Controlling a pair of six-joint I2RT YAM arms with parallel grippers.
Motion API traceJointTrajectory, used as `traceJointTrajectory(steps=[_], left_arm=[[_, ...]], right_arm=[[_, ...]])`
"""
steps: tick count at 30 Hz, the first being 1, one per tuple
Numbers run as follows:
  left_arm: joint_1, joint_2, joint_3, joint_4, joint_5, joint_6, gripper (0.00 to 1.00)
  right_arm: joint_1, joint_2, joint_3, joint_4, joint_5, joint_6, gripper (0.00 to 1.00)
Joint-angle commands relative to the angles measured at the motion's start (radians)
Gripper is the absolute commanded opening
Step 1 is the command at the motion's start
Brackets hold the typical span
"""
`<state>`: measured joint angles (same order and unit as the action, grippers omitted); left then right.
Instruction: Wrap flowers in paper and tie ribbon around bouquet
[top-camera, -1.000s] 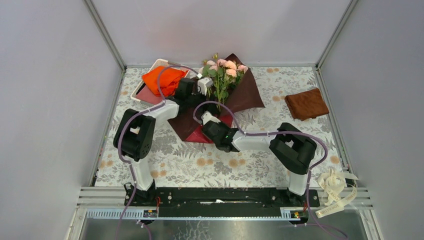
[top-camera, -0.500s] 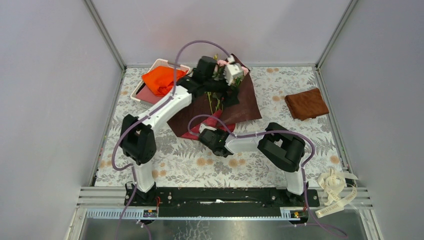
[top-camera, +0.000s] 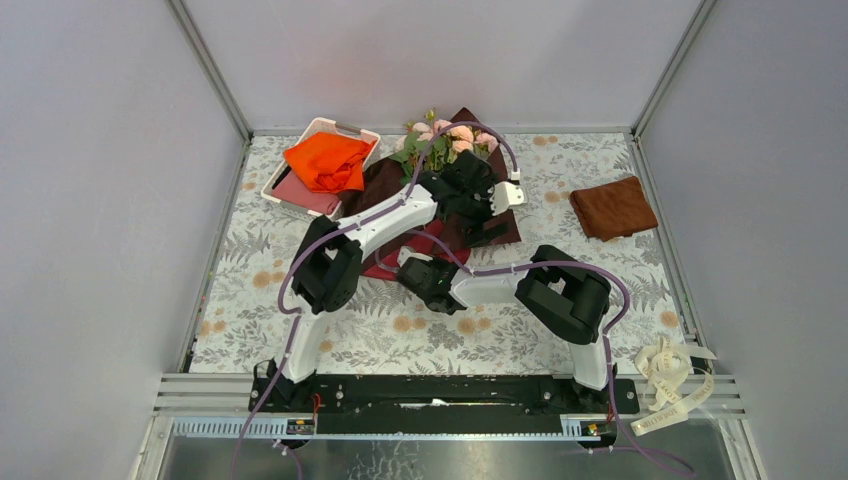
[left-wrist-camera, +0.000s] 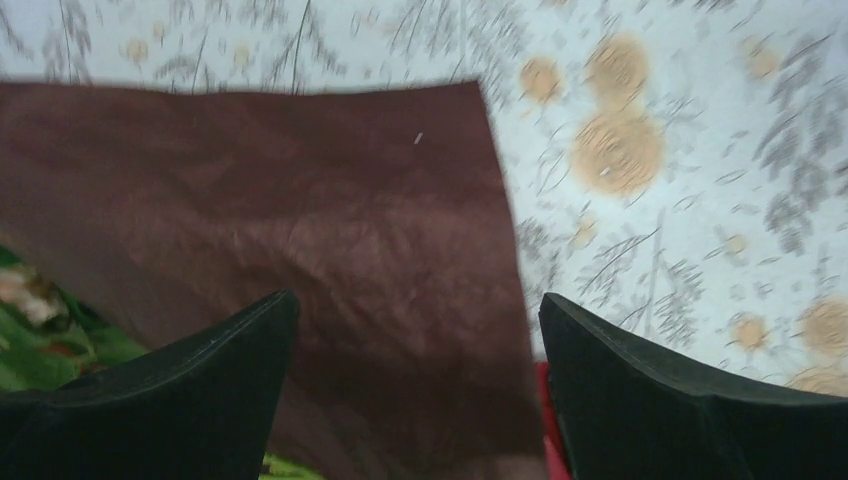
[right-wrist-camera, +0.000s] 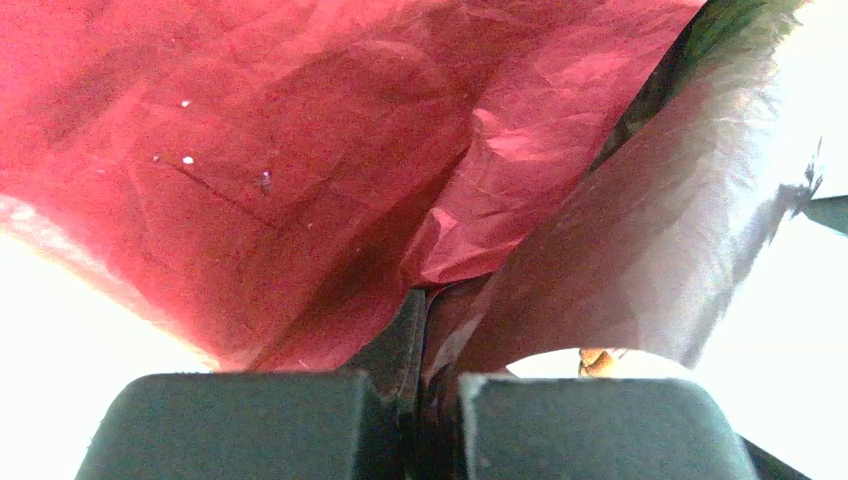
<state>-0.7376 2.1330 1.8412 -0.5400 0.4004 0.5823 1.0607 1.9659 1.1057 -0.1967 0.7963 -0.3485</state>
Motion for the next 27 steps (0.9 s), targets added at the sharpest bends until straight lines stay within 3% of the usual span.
traceJointTrajectory(steps=[1,12,18,27], left_arm=[[0.005,0.007,0.024,-0.069,-0.114,0.062,0.99],[-0.067,-0.075,-0.149,-0.060,-0.112,0.262,0.99],[-0.118,-0.077,-0.268,0.070,-0.271,0.411,0.99],[-0.127,-0.029,-0.310,0.236,-0.460,0.422,0.99]], right_arm=[[0.013,-0.047,-0.002,0.017,0.026,-0.014,0.00],[0.013,-0.053,0.001,0.027,0.020,-0.010,0.00],[0.013,-0.066,-0.002,0.022,0.021,-0.004,0.00],[0.013,-0.078,0.000,0.029,0.008,0.000,0.00]])
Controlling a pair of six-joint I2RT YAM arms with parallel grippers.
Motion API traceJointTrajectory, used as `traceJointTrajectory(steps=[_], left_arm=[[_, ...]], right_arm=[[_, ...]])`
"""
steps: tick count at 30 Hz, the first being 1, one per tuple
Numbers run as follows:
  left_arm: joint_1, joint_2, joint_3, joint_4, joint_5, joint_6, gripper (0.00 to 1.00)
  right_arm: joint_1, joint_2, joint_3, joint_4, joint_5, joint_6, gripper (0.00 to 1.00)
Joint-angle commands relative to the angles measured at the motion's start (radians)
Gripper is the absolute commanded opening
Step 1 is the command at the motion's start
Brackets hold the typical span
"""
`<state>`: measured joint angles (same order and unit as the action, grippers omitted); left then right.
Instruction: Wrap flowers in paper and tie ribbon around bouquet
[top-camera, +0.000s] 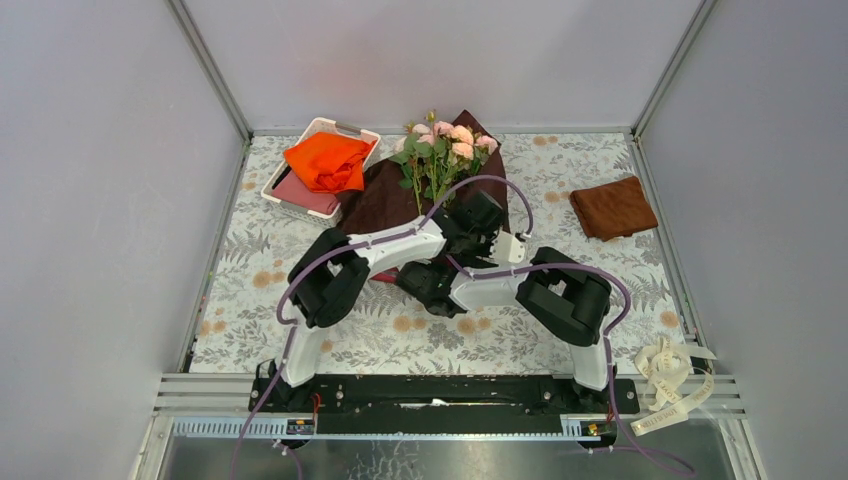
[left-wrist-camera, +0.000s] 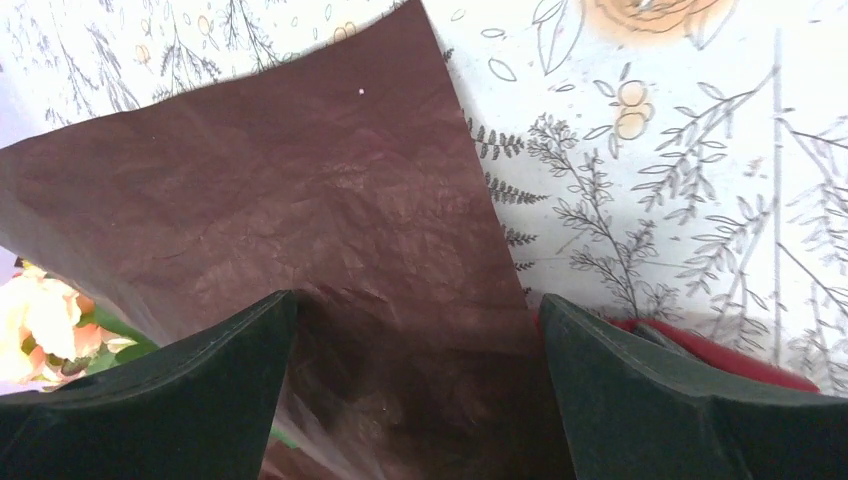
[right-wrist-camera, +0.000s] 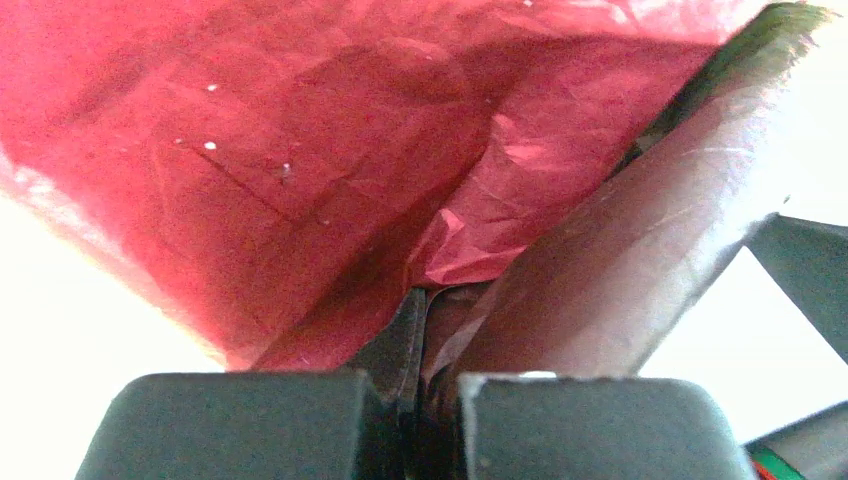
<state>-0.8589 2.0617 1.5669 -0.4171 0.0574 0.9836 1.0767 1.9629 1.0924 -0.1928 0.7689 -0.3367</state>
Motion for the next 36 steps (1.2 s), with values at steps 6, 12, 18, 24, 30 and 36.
traceJointTrajectory(steps=[6,12,18,24,30,36], left_arm=[[0.030,0.023,0.038,0.130,-0.098,-0.141,0.61],[0.049,-0.059,0.033,0.124,-0.015,-0.261,0.08],[0.120,-0.076,0.070,0.096,-0.013,-0.440,0.00],[0.216,-0.084,0.091,-0.006,0.177,-0.519,0.00],[0.305,-0.075,0.099,-0.033,0.410,-0.654,0.54],[0.280,0.000,0.102,0.007,0.518,-0.707,0.99]], right_arm=[[-0.003,-0.101,-0.015,0.031,0.034,0.000,0.00],[-0.004,-0.104,-0.020,0.027,0.033,0.017,0.00],[-0.004,-0.112,-0.039,0.019,0.034,0.037,0.00],[-0.004,-0.115,-0.042,0.023,0.022,0.041,0.00],[-0.004,-0.130,-0.060,0.059,-0.018,0.053,0.00],[-0.004,-0.103,-0.049,0.050,-0.019,0.038,0.00]])
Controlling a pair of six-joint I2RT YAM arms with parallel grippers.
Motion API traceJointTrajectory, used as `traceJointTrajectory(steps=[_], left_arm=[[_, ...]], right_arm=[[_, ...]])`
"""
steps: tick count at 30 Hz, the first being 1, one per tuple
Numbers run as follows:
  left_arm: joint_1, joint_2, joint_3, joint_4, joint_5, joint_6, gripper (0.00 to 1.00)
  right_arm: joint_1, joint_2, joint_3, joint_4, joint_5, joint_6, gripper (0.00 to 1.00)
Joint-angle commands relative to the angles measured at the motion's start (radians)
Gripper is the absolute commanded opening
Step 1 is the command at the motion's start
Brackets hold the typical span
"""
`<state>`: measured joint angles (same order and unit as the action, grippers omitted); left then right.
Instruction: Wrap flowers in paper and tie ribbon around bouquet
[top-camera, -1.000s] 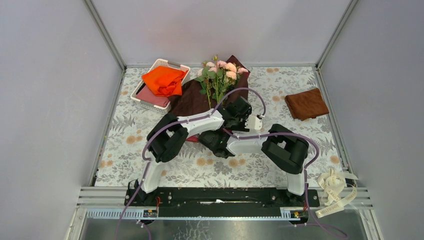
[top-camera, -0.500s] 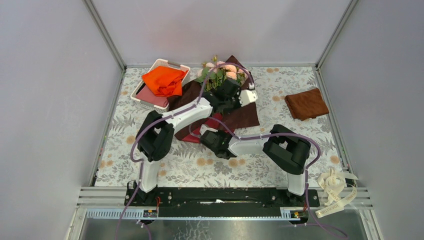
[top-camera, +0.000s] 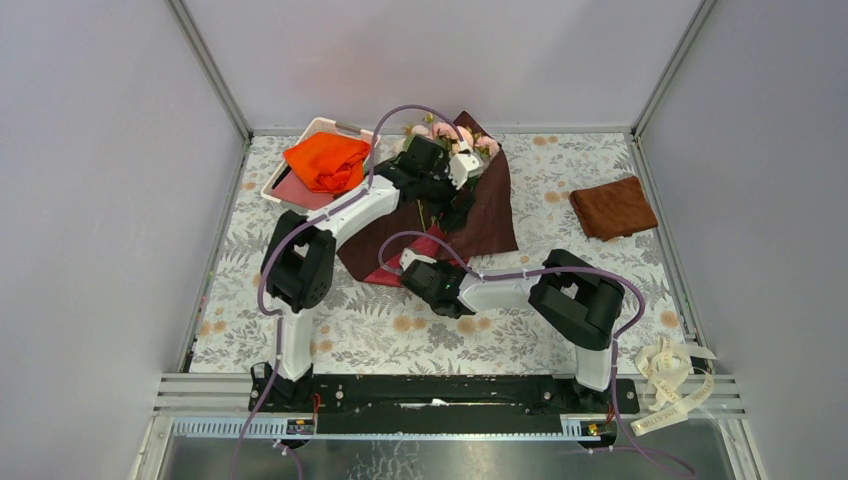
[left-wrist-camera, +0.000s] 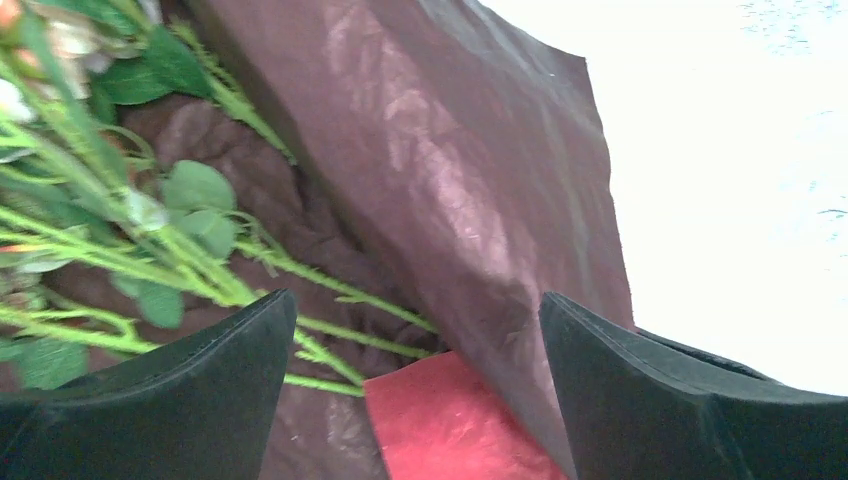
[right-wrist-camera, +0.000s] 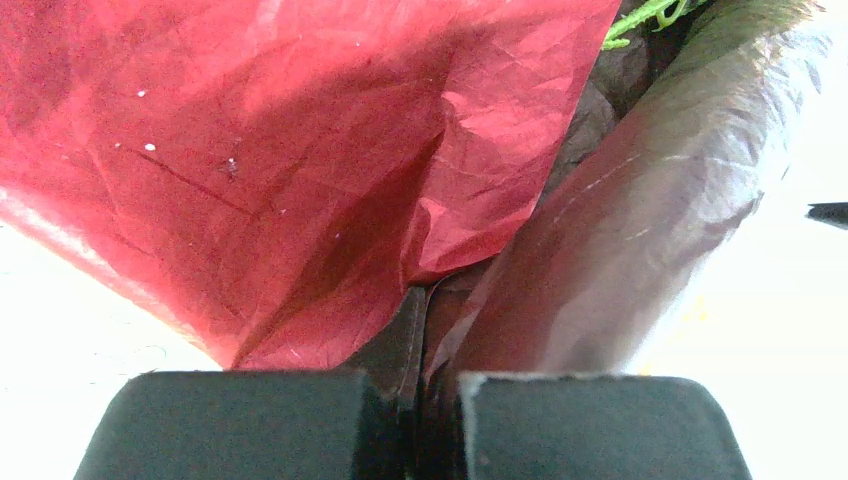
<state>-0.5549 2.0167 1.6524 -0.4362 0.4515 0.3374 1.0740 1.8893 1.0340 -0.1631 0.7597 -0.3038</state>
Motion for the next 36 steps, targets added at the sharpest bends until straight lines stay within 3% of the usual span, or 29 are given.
traceJointTrajectory(steps=[1,10,12,16,20,23,24,25,28,31,36], left_arm=[[-0.030,0.061,0.016,0.037,0.119,-0.057,0.99],[-0.039,0.153,0.027,0.076,0.099,-0.056,0.99],[-0.038,0.154,0.025,0.073,0.133,-0.062,0.93],[-0.039,0.149,0.024,0.054,0.178,-0.066,0.58],[-0.029,0.138,0.019,0.041,0.188,-0.074,0.16],[-0.010,0.129,0.009,0.058,0.204,-0.104,0.02],[-0.001,0.130,0.006,0.068,0.207,-0.112,0.00],[0.008,0.130,-0.003,0.085,0.214,-0.124,0.00],[0.040,0.140,-0.041,0.144,0.250,-0.169,0.00],[0.069,0.152,-0.074,0.208,0.295,-0.243,0.00],[0.107,0.150,-0.160,0.367,0.353,-0.387,0.00]], right_arm=[[-0.002,-0.030,0.009,0.023,-0.009,0.005,0.00],[-0.002,-0.037,-0.001,0.039,-0.010,-0.009,0.00],[-0.002,-0.035,-0.006,0.042,-0.009,-0.009,0.00],[-0.003,-0.034,-0.008,0.048,-0.010,-0.011,0.00],[-0.005,-0.037,-0.012,0.050,-0.007,-0.009,0.00],[-0.006,-0.046,-0.015,0.048,-0.005,-0.001,0.00],[-0.006,-0.049,-0.015,0.046,-0.005,0.005,0.04],[-0.006,-0.056,-0.014,0.044,-0.008,0.012,0.15],[-0.008,-0.094,-0.014,0.038,-0.042,0.040,0.64],[-0.012,-0.158,-0.027,0.024,-0.138,0.064,0.95],[-0.041,-0.313,-0.067,-0.042,-0.399,0.104,1.00]])
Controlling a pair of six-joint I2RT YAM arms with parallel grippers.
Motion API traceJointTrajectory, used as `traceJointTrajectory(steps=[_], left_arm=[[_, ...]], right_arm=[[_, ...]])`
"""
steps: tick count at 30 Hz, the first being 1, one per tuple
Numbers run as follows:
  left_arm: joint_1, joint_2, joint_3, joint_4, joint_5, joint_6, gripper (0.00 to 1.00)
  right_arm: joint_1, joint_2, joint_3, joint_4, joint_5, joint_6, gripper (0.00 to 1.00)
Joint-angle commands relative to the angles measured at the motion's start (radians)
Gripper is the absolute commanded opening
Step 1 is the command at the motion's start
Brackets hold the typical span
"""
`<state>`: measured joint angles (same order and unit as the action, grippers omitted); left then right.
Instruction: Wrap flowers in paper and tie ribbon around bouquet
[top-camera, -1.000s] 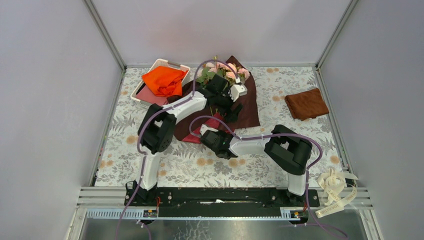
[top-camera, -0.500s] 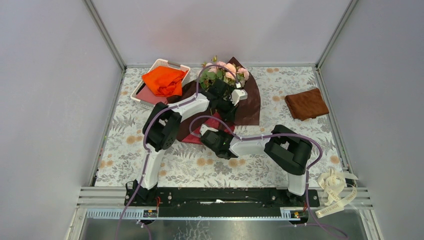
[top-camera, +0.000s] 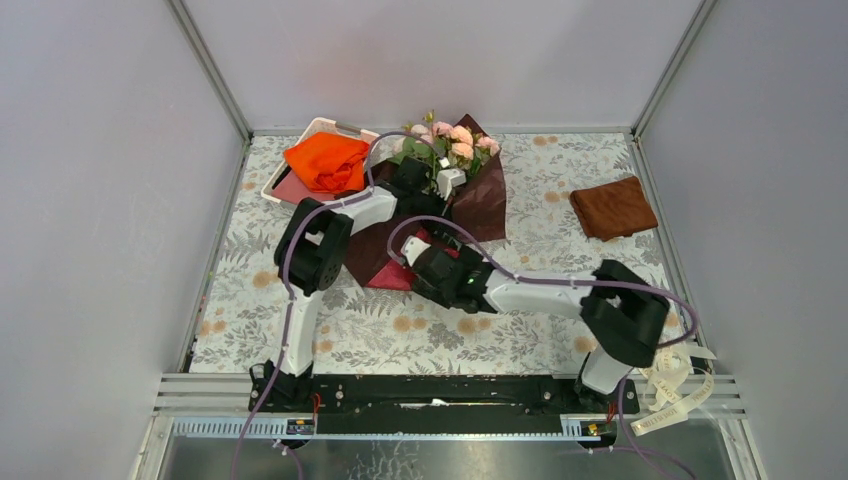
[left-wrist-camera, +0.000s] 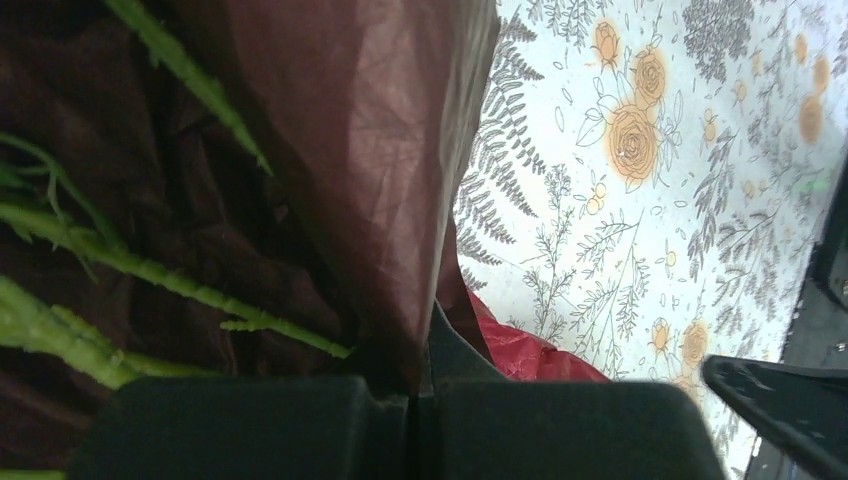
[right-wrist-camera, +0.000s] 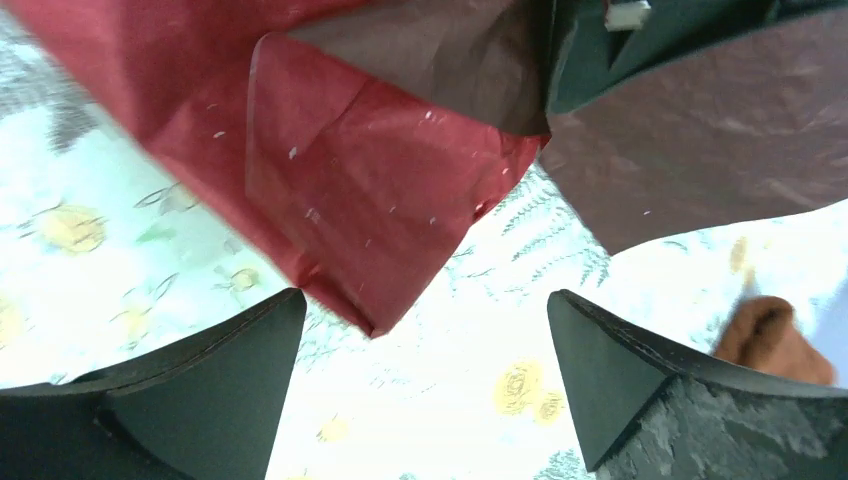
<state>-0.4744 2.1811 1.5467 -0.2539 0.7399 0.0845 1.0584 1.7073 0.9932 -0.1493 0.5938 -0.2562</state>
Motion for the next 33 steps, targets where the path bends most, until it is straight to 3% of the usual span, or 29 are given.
traceJointTrajectory(steps=[1,4,8,12,15,18,24,28,30,33], left_arm=[[0.031,-0.015,-0.069,0.209,0.074,-0.153,0.00],[0.041,-0.011,-0.095,0.250,0.094,-0.190,0.00],[0.043,-0.004,-0.103,0.250,0.104,-0.189,0.00],[0.043,0.000,-0.102,0.250,0.113,-0.195,0.00],[0.043,-0.001,-0.100,0.250,0.111,-0.196,0.00],[0.043,-0.008,-0.106,0.251,0.108,-0.185,0.00],[0.043,-0.002,-0.101,0.232,0.107,-0.166,0.00],[0.043,0.003,-0.093,0.222,0.108,-0.162,0.00],[0.043,0.005,-0.087,0.215,0.106,-0.160,0.00],[0.044,0.008,-0.082,0.207,0.104,-0.154,0.00]], right_arm=[[-0.045,-0.170,-0.036,-0.068,-0.315,0.072,1.00],[-0.164,-0.297,-0.082,-0.065,-0.630,0.145,1.00],[-0.491,-0.428,-0.200,0.087,-0.984,0.329,1.00],[-0.816,-0.378,-0.251,0.293,-1.102,0.515,1.00],[-0.948,-0.230,-0.210,0.406,-1.136,0.576,1.00],[-0.989,-0.020,-0.091,0.459,-1.185,0.540,0.99],[-0.989,0.128,-0.033,0.565,-1.308,0.515,0.96],[-0.989,0.220,0.024,0.578,-1.309,0.493,0.95],[-0.988,0.267,0.060,0.576,-1.343,0.484,0.90],[-0.985,0.320,0.103,0.566,-1.414,0.485,0.74]])
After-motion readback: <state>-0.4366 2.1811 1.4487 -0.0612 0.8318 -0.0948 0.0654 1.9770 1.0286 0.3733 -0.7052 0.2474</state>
